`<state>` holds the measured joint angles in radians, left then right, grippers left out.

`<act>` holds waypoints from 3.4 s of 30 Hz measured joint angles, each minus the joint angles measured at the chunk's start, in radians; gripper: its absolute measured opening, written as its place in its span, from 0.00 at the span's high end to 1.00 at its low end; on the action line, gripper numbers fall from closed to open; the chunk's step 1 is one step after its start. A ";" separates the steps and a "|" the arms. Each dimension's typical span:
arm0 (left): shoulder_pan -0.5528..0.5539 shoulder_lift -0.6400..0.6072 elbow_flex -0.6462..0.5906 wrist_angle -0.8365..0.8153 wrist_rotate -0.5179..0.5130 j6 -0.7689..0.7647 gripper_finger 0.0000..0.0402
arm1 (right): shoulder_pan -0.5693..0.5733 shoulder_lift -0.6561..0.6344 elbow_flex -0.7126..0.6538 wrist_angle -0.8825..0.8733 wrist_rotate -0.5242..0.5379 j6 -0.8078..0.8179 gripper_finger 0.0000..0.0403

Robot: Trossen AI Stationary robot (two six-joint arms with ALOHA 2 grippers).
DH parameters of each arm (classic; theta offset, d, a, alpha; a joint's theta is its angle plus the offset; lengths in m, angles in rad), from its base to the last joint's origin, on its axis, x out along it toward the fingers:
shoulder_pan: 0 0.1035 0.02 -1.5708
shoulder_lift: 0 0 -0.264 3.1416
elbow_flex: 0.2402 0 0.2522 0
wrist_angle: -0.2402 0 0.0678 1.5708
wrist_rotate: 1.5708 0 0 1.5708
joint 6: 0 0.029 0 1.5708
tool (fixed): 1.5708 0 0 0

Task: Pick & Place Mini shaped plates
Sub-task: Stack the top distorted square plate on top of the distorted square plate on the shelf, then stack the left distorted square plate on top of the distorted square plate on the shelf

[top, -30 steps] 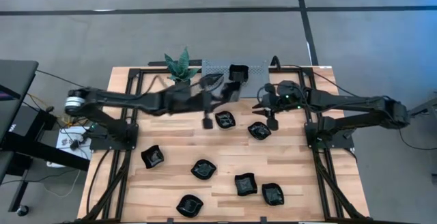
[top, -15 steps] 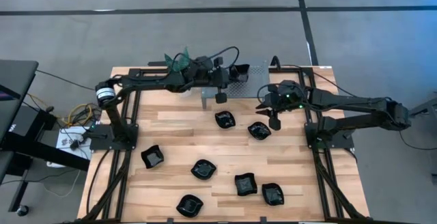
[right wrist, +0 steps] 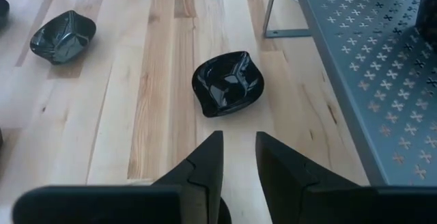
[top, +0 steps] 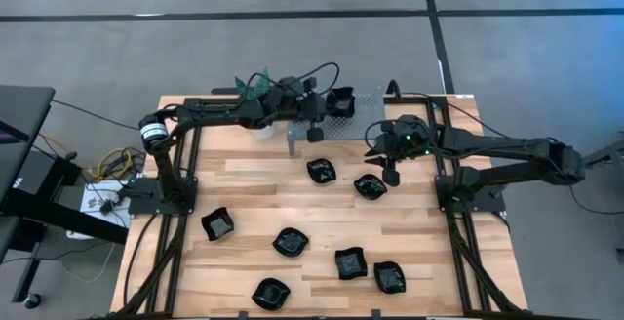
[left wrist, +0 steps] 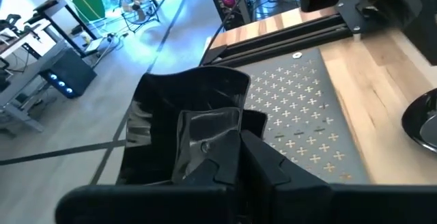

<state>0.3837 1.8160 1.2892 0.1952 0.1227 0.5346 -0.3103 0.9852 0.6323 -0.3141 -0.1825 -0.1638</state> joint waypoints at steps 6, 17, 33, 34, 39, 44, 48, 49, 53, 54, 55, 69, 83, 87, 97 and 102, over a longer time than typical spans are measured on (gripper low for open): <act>-0.007 0.000 0.000 0.000 -0.064 0.000 0.96 | 0.000 0.000 0.000 0.000 0.000 0.011 0.80; -0.063 0.000 0.000 0.000 -0.086 -0.039 0.74 | 0.000 0.000 0.000 0.000 0.000 0.013 0.80; -0.361 -0.349 -0.024 -0.629 -0.087 -0.524 0.69 | 0.002 0.001 0.000 0.010 0.000 0.016 0.80; -0.386 -0.377 -0.048 -0.652 -0.097 -0.570 0.70 | 0.002 0.003 0.000 0.012 0.000 0.016 0.80; -0.529 -0.505 -0.235 -0.673 -0.182 -0.807 0.73 | 0.000 0.003 0.000 0.010 0.000 0.016 0.80; -0.684 -0.613 -0.418 -0.685 -0.240 -1.057 0.73 | 0.000 0.004 0.000 0.011 0.000 0.016 0.80; -0.793 -0.687 -0.523 -0.732 -0.248 -1.292 0.73 | 0.000 0.004 0.000 0.013 0.000 0.004 0.80; -0.817 -0.703 -0.541 -0.762 -0.249 -1.359 0.73 | 0.000 0.004 0.000 0.013 0.000 0.000 0.80; -0.912 -0.742 -0.590 -0.874 -0.229 -1.602 0.73 | 0.000 0.004 0.000 0.017 0.000 -0.003 0.80; -0.935 -0.746 -0.603 -0.885 -0.218 -1.642 0.73 | 0.000 0.004 0.000 0.017 0.000 -0.003 0.80; -0.958 -0.745 -0.617 -0.888 -0.214 -1.676 0.73 | 0.000 0.004 0.000 0.017 0.000 -0.003 0.80; -1.078 -0.604 -0.697 -0.894 -0.123 -1.872 0.73 | 0.000 0.004 0.000 0.025 0.000 -0.003 0.80; -1.078 -0.478 -0.697 -0.852 -0.137 -1.761 0.79 | 0.000 0.004 0.000 0.035 0.000 -0.003 0.80; -1.068 -0.489 -0.695 -0.852 -0.139 -1.716 0.95 | 0.000 0.004 0.000 0.038 0.000 -0.003 0.80; -0.938 -0.505 -0.441 -0.839 -0.304 -1.334 0.99 | 0.000 0.004 0.000 0.041 0.000 -0.003 0.80; -0.804 -0.505 -0.298 -0.823 -0.455 -0.888 0.99 | 0.000 0.004 0.000 0.063 0.000 -0.004 0.80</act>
<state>-0.4200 1.3113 0.9910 -0.6282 -0.3322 -0.3536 -0.3103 0.9894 0.6319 -0.2510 -0.1822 -0.1677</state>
